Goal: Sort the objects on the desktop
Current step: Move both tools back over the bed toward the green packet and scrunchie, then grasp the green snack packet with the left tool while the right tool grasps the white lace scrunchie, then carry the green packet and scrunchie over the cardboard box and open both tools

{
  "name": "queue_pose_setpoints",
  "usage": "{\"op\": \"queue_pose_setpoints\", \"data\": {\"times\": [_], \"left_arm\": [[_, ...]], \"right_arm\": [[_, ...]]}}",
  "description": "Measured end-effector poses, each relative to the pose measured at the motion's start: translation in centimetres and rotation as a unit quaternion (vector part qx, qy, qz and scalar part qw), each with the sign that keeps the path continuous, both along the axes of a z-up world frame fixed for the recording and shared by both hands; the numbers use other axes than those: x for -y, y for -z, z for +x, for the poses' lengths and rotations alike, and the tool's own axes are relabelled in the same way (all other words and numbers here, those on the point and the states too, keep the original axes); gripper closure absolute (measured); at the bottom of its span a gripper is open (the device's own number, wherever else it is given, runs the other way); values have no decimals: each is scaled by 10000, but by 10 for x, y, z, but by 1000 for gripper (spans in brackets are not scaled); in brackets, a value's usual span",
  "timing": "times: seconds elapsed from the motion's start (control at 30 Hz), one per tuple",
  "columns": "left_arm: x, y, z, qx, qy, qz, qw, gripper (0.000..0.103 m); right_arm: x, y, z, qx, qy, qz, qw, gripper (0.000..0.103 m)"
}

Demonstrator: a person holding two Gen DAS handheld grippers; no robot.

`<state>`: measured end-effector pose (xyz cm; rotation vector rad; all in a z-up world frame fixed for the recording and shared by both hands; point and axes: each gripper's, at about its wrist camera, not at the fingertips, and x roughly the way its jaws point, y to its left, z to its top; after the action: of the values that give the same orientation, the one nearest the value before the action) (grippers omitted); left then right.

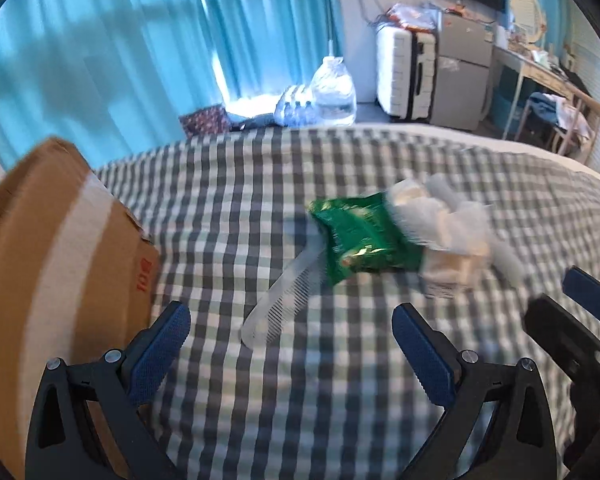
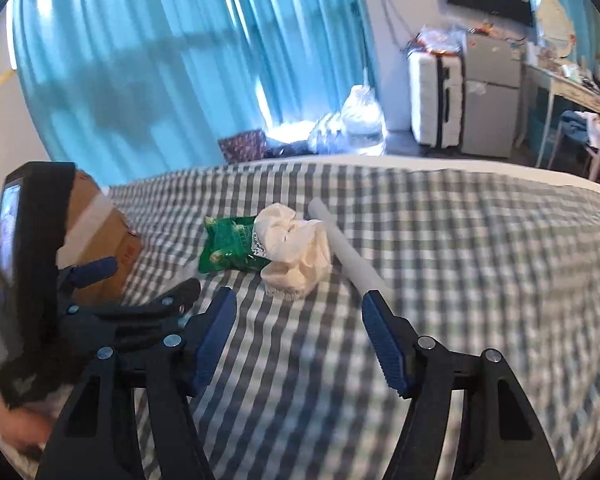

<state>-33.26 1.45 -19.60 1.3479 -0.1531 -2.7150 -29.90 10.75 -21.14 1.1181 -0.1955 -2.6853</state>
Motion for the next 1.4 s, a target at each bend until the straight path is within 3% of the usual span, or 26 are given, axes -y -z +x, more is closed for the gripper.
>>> {"op": "queue_pose_setpoints", "data": {"times": [0.1, 0.17, 0.23, 0.27, 0.3, 0.4, 0.57, 0.7, 0.77, 0.8, 0.87, 0.93, 1.03, 1.4], "left_arm": [[9, 16, -13, 33, -153, -120, 9998, 0], [17, 22, -18, 8, -138, 34, 9999, 0], [21, 27, -21, 2, -134, 80, 9999, 0], [21, 27, -22, 7, -108, 106, 9999, 0], [20, 28, -23, 9, -67, 154, 9999, 0], [13, 24, -28, -57, 101, 385, 9992, 0], [-10, 24, -45, -117, 421, 795, 9959, 0], [-25, 34, -61, 18, 509, 829, 9953, 1], [-28, 32, -60, -235, 548, 694, 9958, 37], [-29, 31, -60, -241, 530, 559, 9967, 39], [-27, 24, -62, -147, 541, 677, 9961, 53], [-22, 17, -61, -52, 514, 875, 9948, 54], [-20, 4, -52, -100, 579, 808, 9950, 55], [-4, -57, 32, -140, 613, 1092, 9920, 55]], "right_arm": [[11, 22, -31, 214, -103, -23, 9997, 43], [14, 34, -49, 359, -67, -134, 9992, 44], [12, 47, -65, 580, -33, -242, 9980, 62], [11, 52, -71, 664, -53, -269, 9974, 90], [10, 54, -71, 633, -26, -122, 9979, 95], [-2, 44, -55, 342, 83, -140, 9993, 95], [-35, 26, -37, 380, 405, -417, 9976, 95], [-53, 15, -21, 345, 635, -390, 9966, 95], [-60, 15, -14, 393, 686, -409, 9960, 94], [-63, 15, -11, 423, 743, -378, 9956, 94], [-68, 16, -8, 435, 794, -374, 9952, 94], [-75, 16, -2, 421, 859, -440, 9944, 94], [-81, 14, 5, 412, 896, -527, 9937, 94], [-58, -23, 74, 345, 791, -544, 9948, 94]]}}
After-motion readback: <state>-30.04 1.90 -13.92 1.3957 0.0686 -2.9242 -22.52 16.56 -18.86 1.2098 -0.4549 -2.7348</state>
